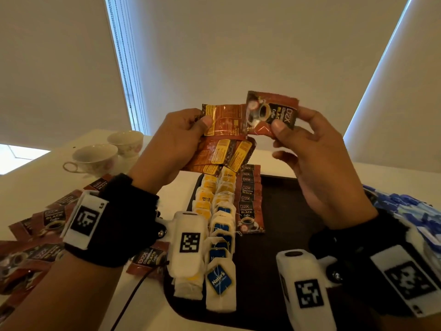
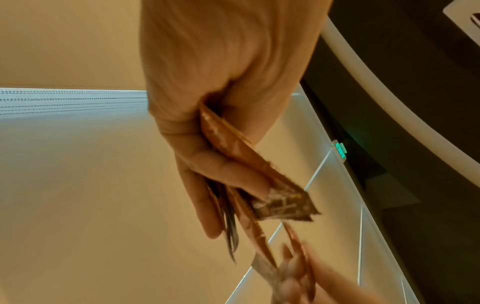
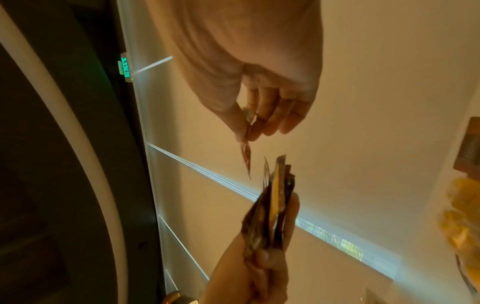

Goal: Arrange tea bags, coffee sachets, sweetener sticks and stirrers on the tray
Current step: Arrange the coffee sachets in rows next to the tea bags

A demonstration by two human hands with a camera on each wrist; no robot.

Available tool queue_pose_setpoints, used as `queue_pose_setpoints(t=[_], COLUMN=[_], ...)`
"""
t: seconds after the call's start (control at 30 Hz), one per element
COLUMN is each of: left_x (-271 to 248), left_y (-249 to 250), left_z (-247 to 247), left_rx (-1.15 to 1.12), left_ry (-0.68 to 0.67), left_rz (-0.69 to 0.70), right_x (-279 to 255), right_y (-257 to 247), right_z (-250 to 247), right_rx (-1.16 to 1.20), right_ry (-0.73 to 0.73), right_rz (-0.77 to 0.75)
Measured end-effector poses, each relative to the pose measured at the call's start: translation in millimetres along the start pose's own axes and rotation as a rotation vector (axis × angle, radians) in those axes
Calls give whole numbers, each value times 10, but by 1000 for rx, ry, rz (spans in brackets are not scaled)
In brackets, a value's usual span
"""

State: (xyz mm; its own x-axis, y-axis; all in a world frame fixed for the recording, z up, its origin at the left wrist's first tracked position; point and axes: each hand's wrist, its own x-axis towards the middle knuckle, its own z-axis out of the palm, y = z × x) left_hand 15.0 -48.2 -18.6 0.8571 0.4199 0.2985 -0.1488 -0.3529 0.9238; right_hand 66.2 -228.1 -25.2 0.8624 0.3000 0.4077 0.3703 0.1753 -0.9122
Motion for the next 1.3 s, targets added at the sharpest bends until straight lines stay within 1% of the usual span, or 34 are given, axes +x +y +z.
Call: queue_pose_setpoints(t=[0.1, 0.23, 0.33, 0.43, 0.5, 0.57, 0.6, 0.63, 0.73, 0.87, 1.07, 1.3], left_x=[10, 20, 38, 41, 41, 44, 50, 57, 67, 58, 62, 67], left_y=[10, 22, 17, 22, 18, 13, 18, 24, 43, 37, 16, 14], left_z=[-47, -98, -123, -150, -169, -180, -180, -178, -189, -206, -191, -185], left_rx=[0, -17, -6, -14, -27, -31, -38, -46, -53, -58, -22, -8], left_ry=[11, 20, 27, 26, 26, 22, 16, 11, 11, 13, -1, -10], left_rz=[-6, -8, -4, -11, -10, 4, 9, 9, 2, 12, 27, 25], right_x=[17, 48, 85, 105, 106, 134, 160, 193, 281, 312, 327, 343], right_y=[-15, -15, -23, -4, -2, 38, 69, 110, 264, 454, 580, 691], right_z=[-48, -118, -226, -360, -407, -401, -377, -343, -210, -86, 0, 60], right_rx=[-26, -25, -209, -351, -430, -635, -736, -813, -945, -1074, -1100, -1169], right_ry=[-16, 44, -7, -147, -313, -535, -629, -694, -766, -794, -788, -788], right_rz=[83, 187, 190, 226, 332, 469, 533, 588, 677, 660, 596, 559])
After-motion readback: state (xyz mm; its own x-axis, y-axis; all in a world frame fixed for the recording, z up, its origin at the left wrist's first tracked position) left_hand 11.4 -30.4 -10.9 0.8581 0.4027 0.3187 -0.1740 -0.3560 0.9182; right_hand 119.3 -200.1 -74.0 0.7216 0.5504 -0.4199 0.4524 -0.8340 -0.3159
